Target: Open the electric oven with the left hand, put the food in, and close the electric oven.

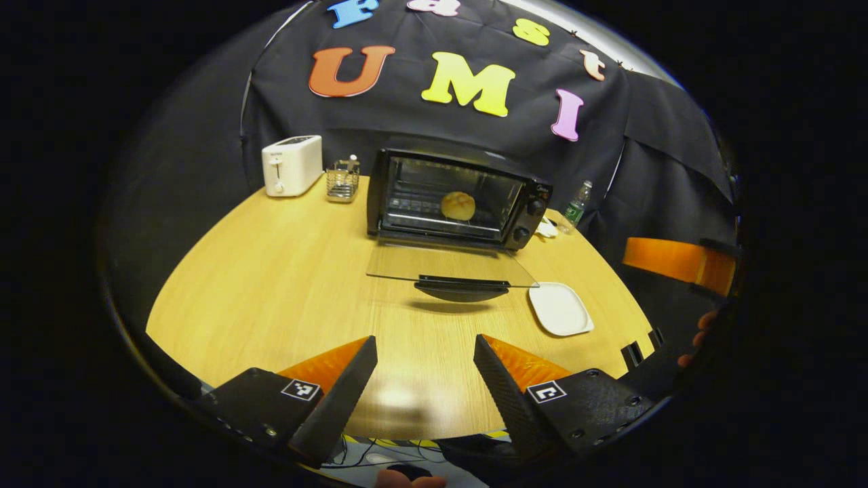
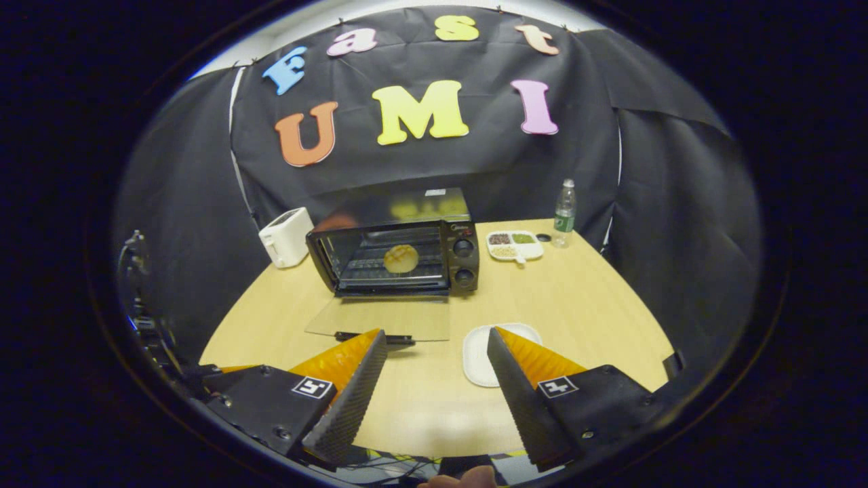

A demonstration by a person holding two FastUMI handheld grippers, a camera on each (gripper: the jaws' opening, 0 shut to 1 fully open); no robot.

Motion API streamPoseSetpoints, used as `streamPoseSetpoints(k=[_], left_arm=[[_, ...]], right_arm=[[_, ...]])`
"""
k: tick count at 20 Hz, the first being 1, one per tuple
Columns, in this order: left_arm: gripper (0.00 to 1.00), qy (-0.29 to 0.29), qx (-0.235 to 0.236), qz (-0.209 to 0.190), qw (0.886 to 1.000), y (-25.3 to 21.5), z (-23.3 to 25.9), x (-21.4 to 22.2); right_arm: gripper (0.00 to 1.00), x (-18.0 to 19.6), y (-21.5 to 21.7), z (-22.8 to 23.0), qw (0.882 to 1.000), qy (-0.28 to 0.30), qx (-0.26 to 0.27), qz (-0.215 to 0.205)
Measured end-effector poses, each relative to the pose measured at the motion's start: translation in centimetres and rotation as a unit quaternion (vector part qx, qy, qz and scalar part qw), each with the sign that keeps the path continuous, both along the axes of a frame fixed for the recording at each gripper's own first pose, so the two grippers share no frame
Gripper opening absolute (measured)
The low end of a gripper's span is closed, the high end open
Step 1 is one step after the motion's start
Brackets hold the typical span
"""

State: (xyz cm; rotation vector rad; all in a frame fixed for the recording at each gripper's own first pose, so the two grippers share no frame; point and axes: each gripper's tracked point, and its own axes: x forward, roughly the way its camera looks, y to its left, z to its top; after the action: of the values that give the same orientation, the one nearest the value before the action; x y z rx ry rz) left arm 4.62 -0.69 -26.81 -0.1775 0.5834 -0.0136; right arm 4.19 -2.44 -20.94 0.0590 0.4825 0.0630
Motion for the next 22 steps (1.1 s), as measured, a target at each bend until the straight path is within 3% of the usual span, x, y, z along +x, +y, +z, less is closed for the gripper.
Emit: streamPoseSetpoints(k=[6,12,17,22], left_arm=[[0.95,0.040,0.007,-0.021,0.999,-3.4,-6.0,6.0],[0.95,0.054,0.020,-0.016,0.998,-4.4,-8.3,10.7],[0.95,0.046,0.039,-0.017,0.998,-4.6,-7.6,11.9],[0.95,-0.009,0.041,-0.019,0.999,-4.4,-1.7,13.7]], right_arm=[[0.95,-1.2,-5.6,0.3,0.999,0.004,-0.047,-0.025],[0.95,-0.8,-9.3,-0.4,0.997,0.033,-0.029,-0.067],[0.95,-0.7,-10.3,-0.3,0.996,0.038,-0.033,-0.072],[0.95,-0.8,-8.9,0.9,0.998,0.026,-0.028,-0.057]])
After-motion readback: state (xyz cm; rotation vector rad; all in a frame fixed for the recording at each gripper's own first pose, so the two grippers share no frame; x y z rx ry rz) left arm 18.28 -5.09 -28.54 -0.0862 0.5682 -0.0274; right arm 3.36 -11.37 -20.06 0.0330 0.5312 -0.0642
